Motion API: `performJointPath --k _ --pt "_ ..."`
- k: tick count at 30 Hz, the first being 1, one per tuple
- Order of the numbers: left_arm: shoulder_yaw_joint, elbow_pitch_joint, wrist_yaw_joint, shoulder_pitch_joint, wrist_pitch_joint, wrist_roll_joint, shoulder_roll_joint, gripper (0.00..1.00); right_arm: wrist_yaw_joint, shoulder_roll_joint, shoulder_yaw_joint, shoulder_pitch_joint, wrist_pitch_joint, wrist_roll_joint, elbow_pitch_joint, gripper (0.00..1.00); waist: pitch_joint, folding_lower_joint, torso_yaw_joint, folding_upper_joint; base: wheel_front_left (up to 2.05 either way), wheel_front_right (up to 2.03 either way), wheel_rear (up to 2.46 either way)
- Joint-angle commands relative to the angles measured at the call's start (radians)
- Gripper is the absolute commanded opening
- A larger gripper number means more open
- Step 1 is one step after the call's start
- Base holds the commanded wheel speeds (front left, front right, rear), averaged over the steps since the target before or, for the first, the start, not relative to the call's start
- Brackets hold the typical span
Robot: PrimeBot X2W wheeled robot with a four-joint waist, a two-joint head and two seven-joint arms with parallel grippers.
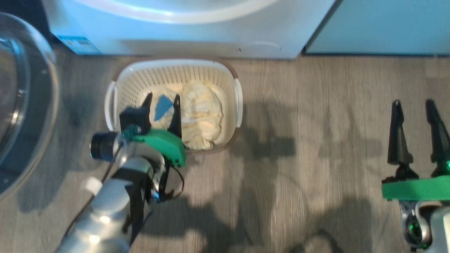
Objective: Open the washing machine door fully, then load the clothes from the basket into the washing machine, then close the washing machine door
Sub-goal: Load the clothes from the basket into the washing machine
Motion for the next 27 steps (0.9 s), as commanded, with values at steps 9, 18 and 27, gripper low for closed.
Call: performJointPath --k 9,18,27 --pt "0.026 0.265 -0.089 -0.208 0.024 -0.031 -0.004 1.0 0.004 -0.01 0.053 -0.092 -0.01 0.047 -0.058 1.0 0.217 -0.0003 -0.083 0.0 0.0 0.0 0.0" --pt "0.046 0.484 -0.16 -0.349 0.015 -0.059 0.007 1.0 0.004 -0.01 0.084 -0.138 -0.01 0.084 -0.088 1.0 0.345 -0.0003 -0.138 0.0 0.0 0.0 0.0" --pt "0.045 0.618 -0.211 -0.434 0.035 -0.078 0.025 1.0 0.004 -0.01 0.111 -0.151 -0.01 0.112 -0.102 1.0 0.419 -0.0003 -0.18 0.0 0.0 0.0 0.0"
